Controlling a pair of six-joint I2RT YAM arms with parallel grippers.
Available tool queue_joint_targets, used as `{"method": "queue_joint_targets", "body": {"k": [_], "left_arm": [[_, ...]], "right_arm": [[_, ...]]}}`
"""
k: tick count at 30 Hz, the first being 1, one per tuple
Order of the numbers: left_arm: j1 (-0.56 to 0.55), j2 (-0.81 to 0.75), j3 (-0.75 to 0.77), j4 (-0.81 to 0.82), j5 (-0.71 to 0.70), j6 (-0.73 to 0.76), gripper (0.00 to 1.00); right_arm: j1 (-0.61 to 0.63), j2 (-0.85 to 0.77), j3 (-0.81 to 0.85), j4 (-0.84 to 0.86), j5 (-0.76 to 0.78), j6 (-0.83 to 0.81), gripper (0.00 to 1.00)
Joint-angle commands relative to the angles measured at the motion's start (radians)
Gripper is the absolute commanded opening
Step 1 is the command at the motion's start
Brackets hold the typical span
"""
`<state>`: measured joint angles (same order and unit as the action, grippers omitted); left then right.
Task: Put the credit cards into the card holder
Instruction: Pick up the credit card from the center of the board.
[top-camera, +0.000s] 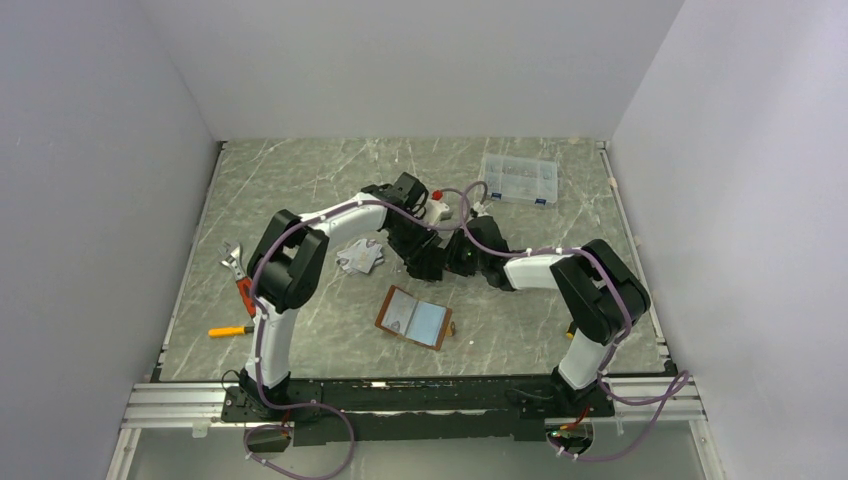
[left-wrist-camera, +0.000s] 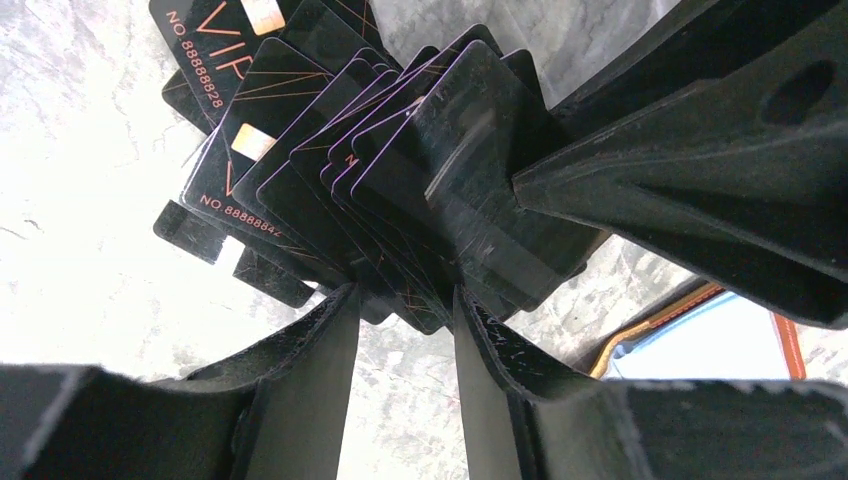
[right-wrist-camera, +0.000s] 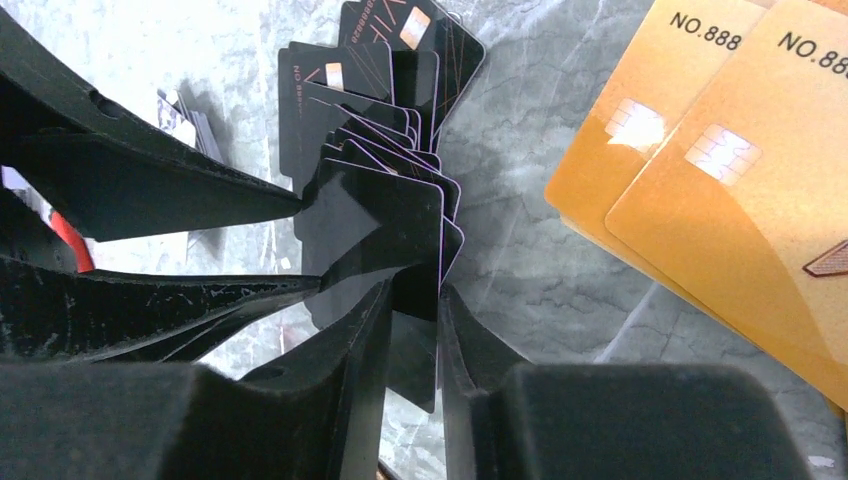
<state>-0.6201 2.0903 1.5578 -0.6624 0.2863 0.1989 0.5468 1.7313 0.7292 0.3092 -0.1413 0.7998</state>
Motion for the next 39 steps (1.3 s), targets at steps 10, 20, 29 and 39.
{"method": "queue_joint_targets", "body": {"k": [10,20,29,39], "left_arm": [[-0.007,0.029,-0.038,0.052,-0.163,0.042,0.43],[-0.006,0.03,-0.019,0.035,-0.128,0.036,0.43],[-0.006,0.024,-0.033,0.039,-0.112,0.039,0.43],[-0.005,0.024,-0.039,0.041,-0.095,0.043,0.42]], "right_arm": [[0.001,-0.046,-0.086,-0.02,-0.021,-0.02,0.5],[0.022,-0.029,-0.041,-0.084,0.012,-0.027,0.5],[0.006,-0.169,0.0,-0.165,0.058,-0.06,0.48],[0.002,-0.135,0.01,-0.056,-0.036,-0.022,0.44]]}}
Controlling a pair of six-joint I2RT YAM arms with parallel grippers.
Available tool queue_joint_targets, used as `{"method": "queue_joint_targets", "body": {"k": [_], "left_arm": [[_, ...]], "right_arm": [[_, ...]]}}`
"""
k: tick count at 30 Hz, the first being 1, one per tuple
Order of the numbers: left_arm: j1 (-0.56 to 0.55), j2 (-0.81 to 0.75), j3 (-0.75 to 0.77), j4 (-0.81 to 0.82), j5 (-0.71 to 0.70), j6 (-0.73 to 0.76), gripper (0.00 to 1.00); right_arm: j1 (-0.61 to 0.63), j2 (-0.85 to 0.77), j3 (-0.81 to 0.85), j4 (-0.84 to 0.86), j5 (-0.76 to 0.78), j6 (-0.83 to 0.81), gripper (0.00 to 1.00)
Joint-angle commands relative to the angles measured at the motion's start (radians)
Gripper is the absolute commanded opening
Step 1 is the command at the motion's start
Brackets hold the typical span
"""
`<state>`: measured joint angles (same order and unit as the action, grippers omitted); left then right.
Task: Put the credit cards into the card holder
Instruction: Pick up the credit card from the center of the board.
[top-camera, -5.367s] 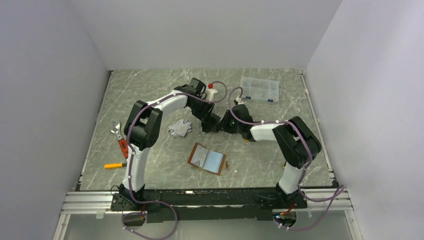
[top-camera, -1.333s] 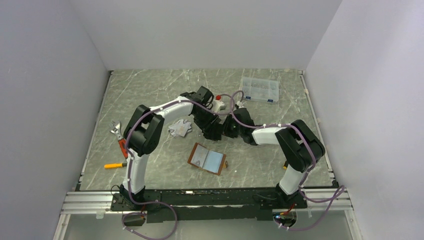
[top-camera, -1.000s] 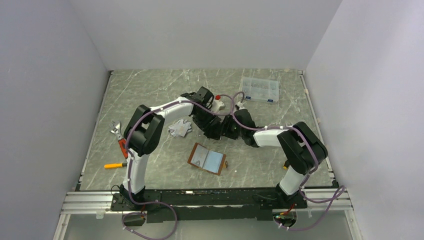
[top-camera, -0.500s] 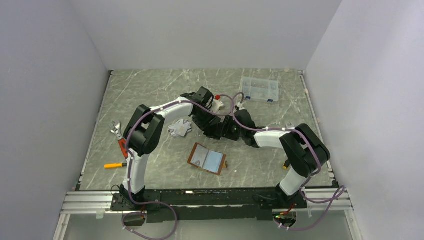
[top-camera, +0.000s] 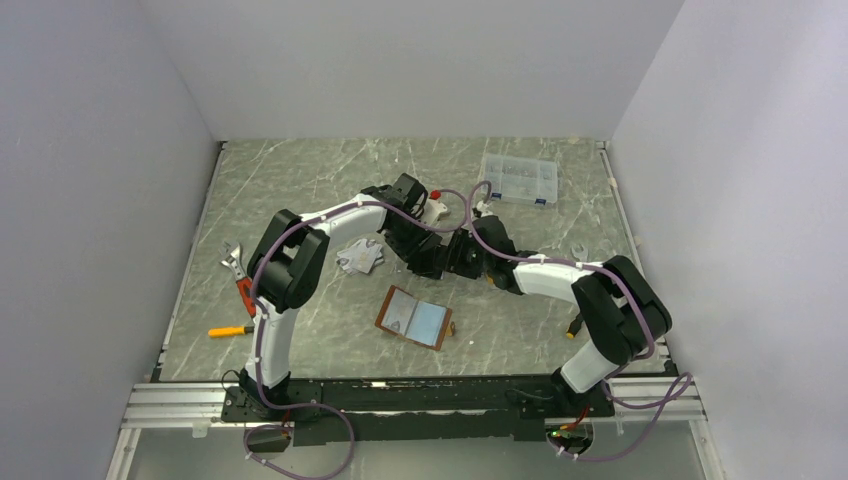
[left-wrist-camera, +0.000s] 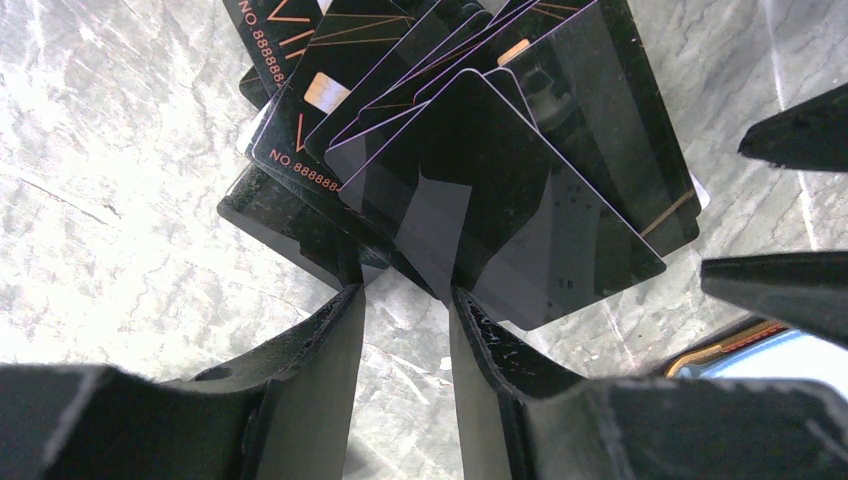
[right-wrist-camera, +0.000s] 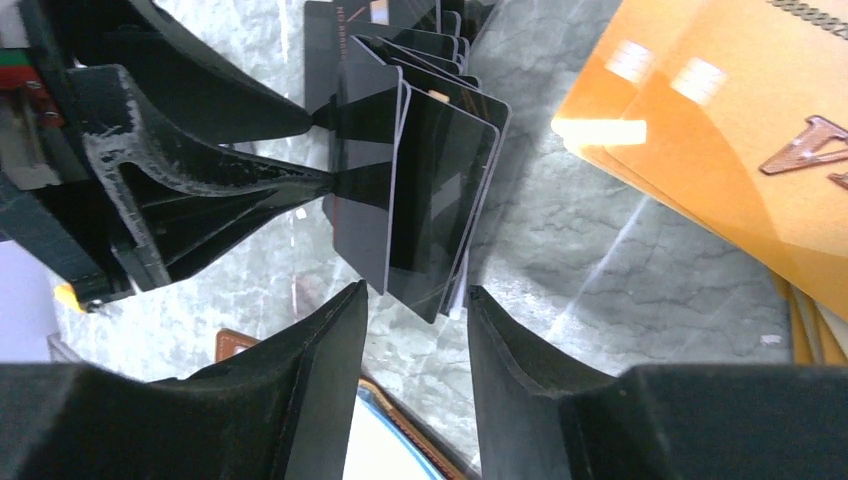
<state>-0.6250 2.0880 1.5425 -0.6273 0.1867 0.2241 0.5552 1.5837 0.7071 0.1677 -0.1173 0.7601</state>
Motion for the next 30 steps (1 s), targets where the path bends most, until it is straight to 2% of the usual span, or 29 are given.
{"method": "queue_joint_targets", "body": {"k": [1,11,17,19,22,30], "left_arm": [[0.0,0.026,-0.025,0.006,0.005,0.018,0.42],[0.006,0.023,-0.021,0.001,0.019,0.02,0.41],[0.006,0.016,-0.02,-0.002,0.03,0.016,0.41],[0.015,0.013,-0.01,-0.017,0.047,0.011,0.41],[0.058,0.001,0.014,-0.046,0.108,-0.014,0.41],[0.168,-0.109,0.071,-0.117,0.267,-0.041,0.45]], "right_arm": [[-0.007,0.028,0.036,0.108,-0.086,0.024,0.43],[-0.006,0.148,0.081,0.172,-0.142,0.05,0.35],[-0.007,0.173,0.079,0.201,-0.167,0.073,0.16],[-0.007,0.157,0.076,0.186,-0.161,0.069,0.07],[-0.019,0.102,0.05,0.172,-0.146,0.06,0.0],[-0.056,0.006,0.01,0.177,-0.193,0.019,0.0]]}}
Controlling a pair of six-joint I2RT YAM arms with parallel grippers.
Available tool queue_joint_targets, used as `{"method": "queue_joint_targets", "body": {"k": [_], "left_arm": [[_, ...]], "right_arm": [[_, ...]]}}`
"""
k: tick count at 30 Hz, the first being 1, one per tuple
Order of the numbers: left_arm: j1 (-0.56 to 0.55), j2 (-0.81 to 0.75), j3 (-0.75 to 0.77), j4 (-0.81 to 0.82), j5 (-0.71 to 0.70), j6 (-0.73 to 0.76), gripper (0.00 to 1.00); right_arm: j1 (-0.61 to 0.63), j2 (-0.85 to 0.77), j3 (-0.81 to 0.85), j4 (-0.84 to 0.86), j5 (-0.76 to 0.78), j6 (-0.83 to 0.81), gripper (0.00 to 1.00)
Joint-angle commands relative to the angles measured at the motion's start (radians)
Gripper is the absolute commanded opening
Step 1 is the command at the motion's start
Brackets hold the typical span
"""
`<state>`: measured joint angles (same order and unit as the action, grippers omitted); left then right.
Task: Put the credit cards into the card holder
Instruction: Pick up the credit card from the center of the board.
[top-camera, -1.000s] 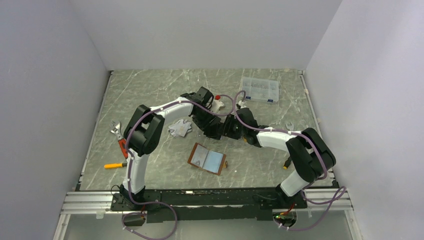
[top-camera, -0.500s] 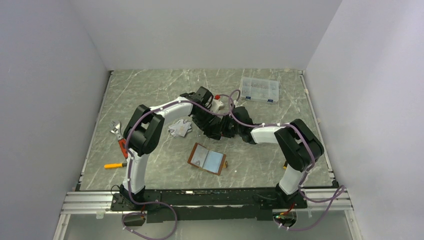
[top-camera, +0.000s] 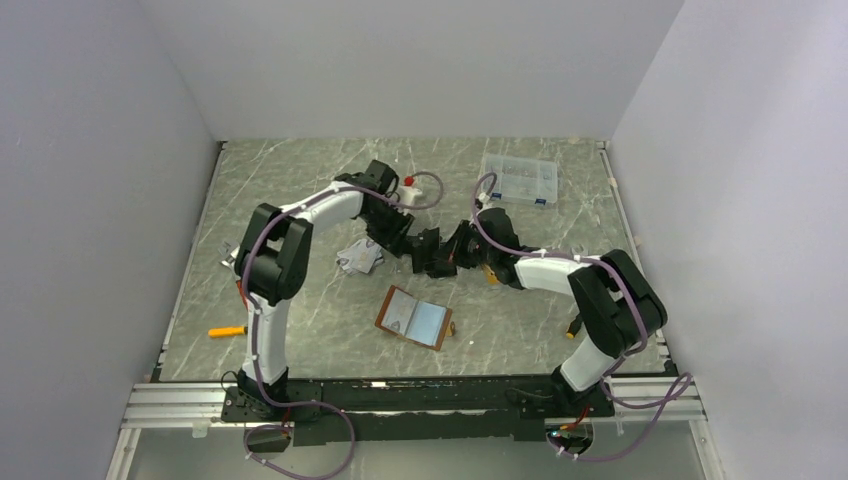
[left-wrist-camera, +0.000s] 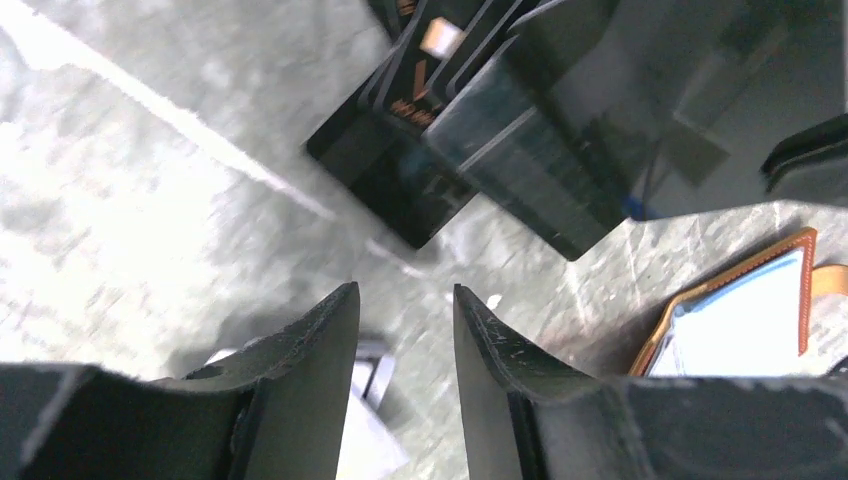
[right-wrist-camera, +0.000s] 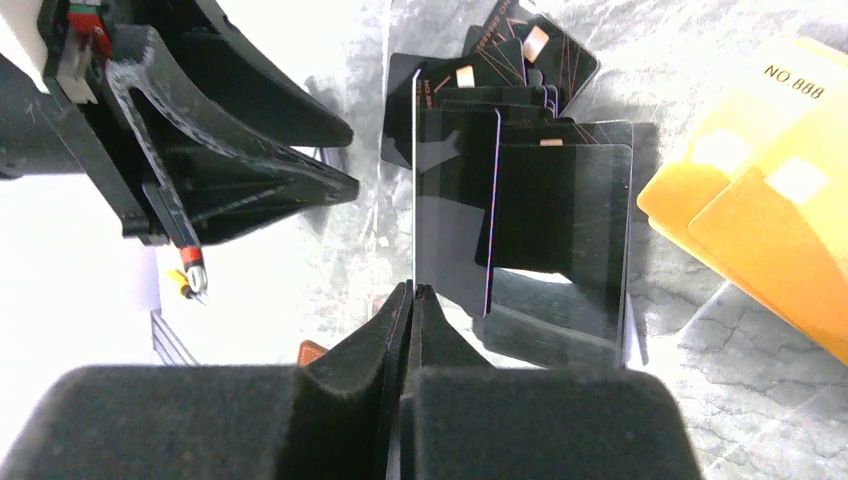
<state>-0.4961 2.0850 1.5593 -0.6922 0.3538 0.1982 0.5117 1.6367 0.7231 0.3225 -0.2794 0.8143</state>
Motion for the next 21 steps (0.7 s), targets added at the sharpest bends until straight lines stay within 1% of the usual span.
{"method": "queue_joint_targets", "body": {"k": [1,5,9,13,16,18,19,20,21], "left_arm": [[0.045,-0.129,0.06,-0.057,0.11,-0.014,0.46],[0.064,-0.178,0.081,-0.074,0.174,-0.025,0.46],[0.099,-0.199,0.109,-0.099,0.319,-0.071,0.46],[0.14,-0.217,0.105,-0.099,0.487,-0.126,0.47],[0.168,-0.246,0.069,-0.058,0.627,-0.176,0.49],[0.181,-0.269,0.034,-0.023,0.688,-0.22,0.49],[0.188,-0.284,0.007,0.0,0.717,-0.247,0.54],[0.191,-0.296,-0.01,0.023,0.754,-0.267,0.6],[0.192,-0.309,-0.023,0.036,0.78,-0.284,0.61]], "right_arm": [[-0.013,-0.052,-0.006,0.018,-0.031,-0.04,0.0],[-0.024,-0.083,-0.005,0.015,-0.059,-0.057,0.0],[-0.034,-0.138,-0.016,0.023,-0.111,-0.08,0.0],[-0.043,-0.218,-0.074,0.131,-0.219,-0.064,0.0],[-0.042,-0.279,-0.122,0.222,-0.29,-0.028,0.0],[-0.043,-0.324,-0.153,0.269,-0.312,-0.004,0.0],[-0.043,-0.344,-0.164,0.285,-0.319,0.007,0.0],[-0.042,-0.365,-0.172,0.288,-0.32,0.013,0.0],[-0.043,-0.385,-0.175,0.285,-0.318,0.016,0.0]]}}
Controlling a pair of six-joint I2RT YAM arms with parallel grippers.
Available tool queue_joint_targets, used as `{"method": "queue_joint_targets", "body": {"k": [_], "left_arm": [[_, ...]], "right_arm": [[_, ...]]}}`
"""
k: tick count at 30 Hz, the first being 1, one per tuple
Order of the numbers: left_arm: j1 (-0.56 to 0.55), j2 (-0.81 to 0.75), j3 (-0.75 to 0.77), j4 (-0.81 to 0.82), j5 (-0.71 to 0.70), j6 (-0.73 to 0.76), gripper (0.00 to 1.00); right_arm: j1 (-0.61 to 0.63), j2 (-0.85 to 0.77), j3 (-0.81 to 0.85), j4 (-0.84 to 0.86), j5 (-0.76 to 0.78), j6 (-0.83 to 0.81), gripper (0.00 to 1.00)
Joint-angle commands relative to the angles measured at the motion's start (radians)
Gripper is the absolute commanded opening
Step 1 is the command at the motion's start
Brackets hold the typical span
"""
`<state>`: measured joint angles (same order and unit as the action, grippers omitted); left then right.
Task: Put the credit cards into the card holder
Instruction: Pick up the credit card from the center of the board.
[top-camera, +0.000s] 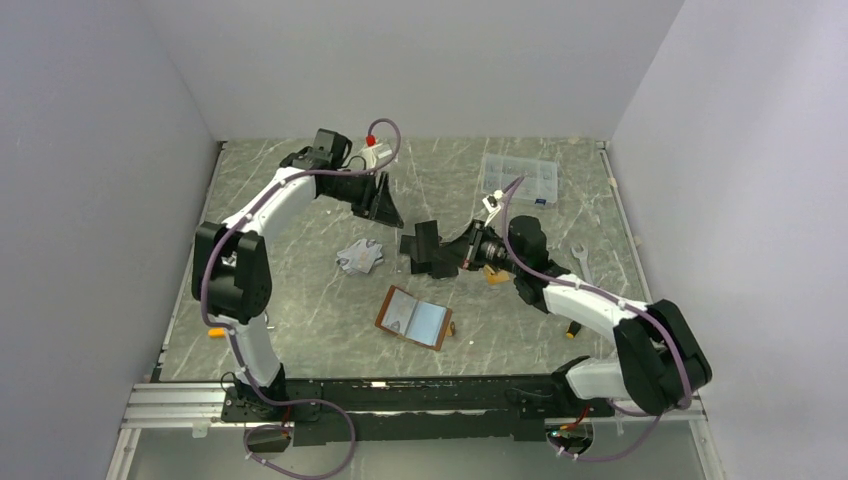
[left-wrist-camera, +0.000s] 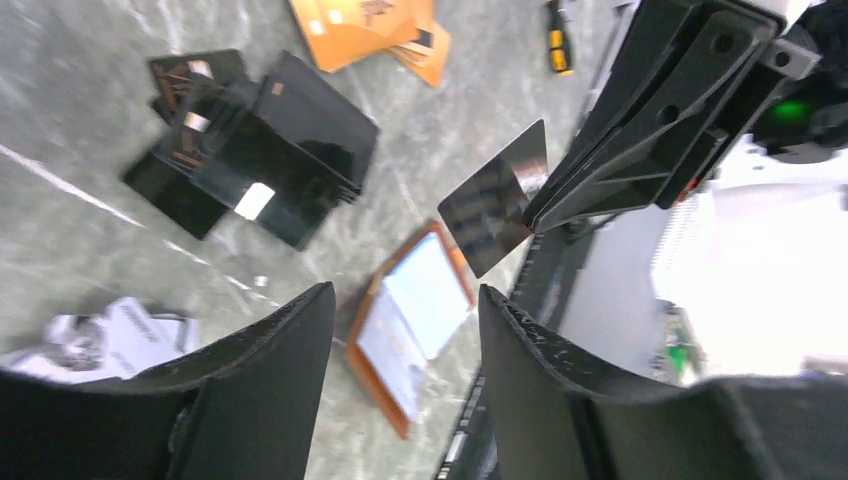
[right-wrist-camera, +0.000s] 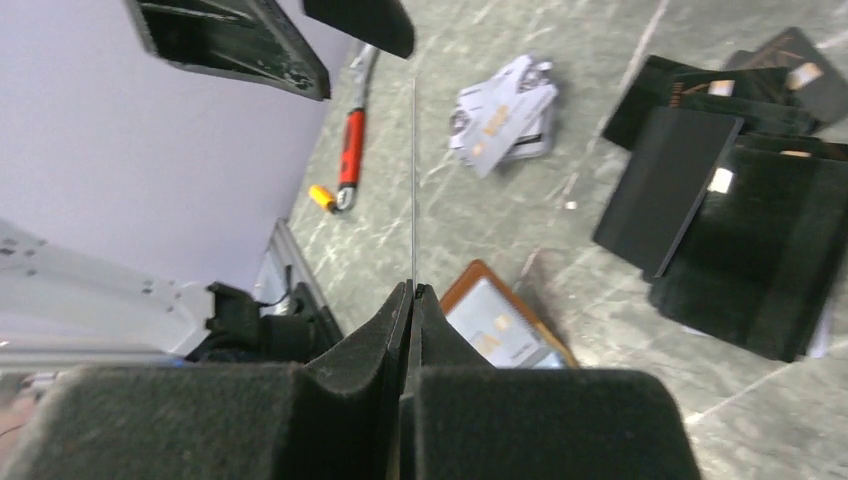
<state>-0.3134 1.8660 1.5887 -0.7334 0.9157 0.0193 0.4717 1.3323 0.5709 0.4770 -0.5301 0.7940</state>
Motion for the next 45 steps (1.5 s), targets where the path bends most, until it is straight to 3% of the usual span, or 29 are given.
{"method": "queue_joint_targets", "body": {"k": [1,3,5,6,7,12,16,17,21,27,30,32,33,37,40,43,45], "left_arm": [[0.01,-0.103,-0.064,0.09,0.237,-0.118,0.62],[0.01,-0.127,-0.076,0.108,0.277,-0.151,0.62],[0.01,-0.148,-0.076,0.11,0.294,-0.168,0.7],[0.01,-0.154,-0.072,0.103,0.304,-0.172,0.9],[0.01,-0.157,-0.066,0.092,0.316,-0.178,0.98],[0.01,-0.185,-0.025,-0.01,0.313,-0.13,0.99],[0.009,-0.28,-0.071,0.033,0.277,-0.114,0.99],[-0.002,-0.303,-0.063,0.026,0.234,-0.101,0.99],[-0.166,-0.321,0.223,-0.311,-0.362,0.235,0.99],[-0.141,-0.476,0.155,-0.227,-0.595,0.278,0.99],[-0.112,-0.441,0.084,-0.285,-0.565,0.296,1.0],[-0.088,-0.376,0.143,-0.416,-0.415,0.33,0.99],[-0.06,-0.384,0.119,-0.397,-0.316,0.312,0.99],[-0.023,-0.525,-0.102,-0.08,-0.084,0.119,0.99],[-0.024,-0.524,-0.152,0.051,0.047,-0.032,0.98],[-0.026,-0.479,-0.151,0.106,0.15,-0.13,0.8],[-0.026,-0.479,-0.182,0.209,0.186,-0.218,0.82]], "right_arm": [[-0.003,-0.105,-0.021,0.114,-0.065,0.033,0.0],[-0.003,-0.137,-0.015,0.087,-0.06,0.023,0.0],[-0.004,-0.164,-0.009,0.072,-0.058,0.02,0.0],[-0.004,-0.174,-0.003,0.066,-0.057,0.02,0.0],[-0.004,-0.181,0.005,0.058,-0.061,0.019,0.0],[-0.004,-0.189,0.037,0.054,-0.085,0.033,0.0],[-0.004,-0.183,0.072,0.074,-0.108,0.054,0.0],[-0.005,-0.178,0.092,0.075,-0.118,0.056,0.0],[-0.004,-0.179,0.148,0.031,-0.135,0.026,0.0],[-0.016,-0.215,0.161,-0.034,-0.126,-0.014,0.0],[-0.018,-0.221,0.162,-0.046,-0.135,-0.023,0.0],[-0.018,-0.225,0.169,-0.056,-0.142,-0.03,0.0],[-0.018,-0.228,0.17,-0.055,-0.145,-0.029,0.0],[-0.018,-0.241,0.18,-0.064,-0.154,-0.033,0.0],[-0.018,-0.245,0.188,-0.061,-0.161,-0.035,0.0],[-0.018,-0.233,0.188,-0.033,-0.181,-0.022,0.0],[-0.018,-0.22,0.183,-0.006,-0.198,-0.006,0.0]]}}
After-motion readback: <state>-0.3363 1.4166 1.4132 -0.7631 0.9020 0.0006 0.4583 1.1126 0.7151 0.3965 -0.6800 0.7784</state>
